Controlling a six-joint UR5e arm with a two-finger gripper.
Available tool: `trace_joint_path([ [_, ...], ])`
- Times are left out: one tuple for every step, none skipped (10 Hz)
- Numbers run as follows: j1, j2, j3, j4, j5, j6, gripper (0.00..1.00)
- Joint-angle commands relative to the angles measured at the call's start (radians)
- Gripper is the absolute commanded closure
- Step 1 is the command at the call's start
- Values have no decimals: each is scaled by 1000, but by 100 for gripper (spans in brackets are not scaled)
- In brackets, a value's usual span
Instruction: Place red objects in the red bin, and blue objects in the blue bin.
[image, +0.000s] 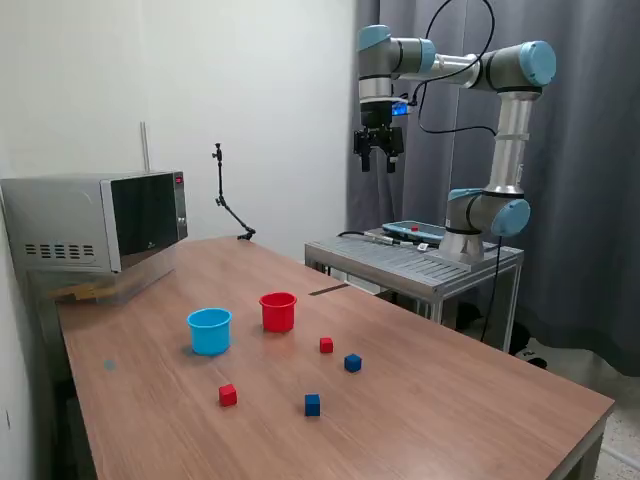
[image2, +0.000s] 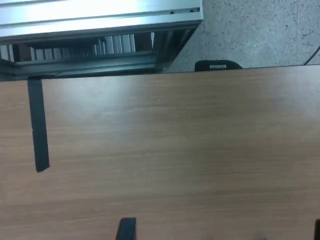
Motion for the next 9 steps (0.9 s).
trace_joint_path([
  [-1,0,-2,0,0,0,0],
  [-1,0,-1,0,0,0,0],
  [0,0,-1,0,0,0,0],
  [0,2,2,0,2,0,0],
  [-1,20,-2,-15,8,9,0],
  [0,56,4,-53,20,49,0],
  [2,87,1,-87,21,70,0],
  [2,125,-27,-151,21,118,0],
  [5,162,-50,-210,21,200,0],
])
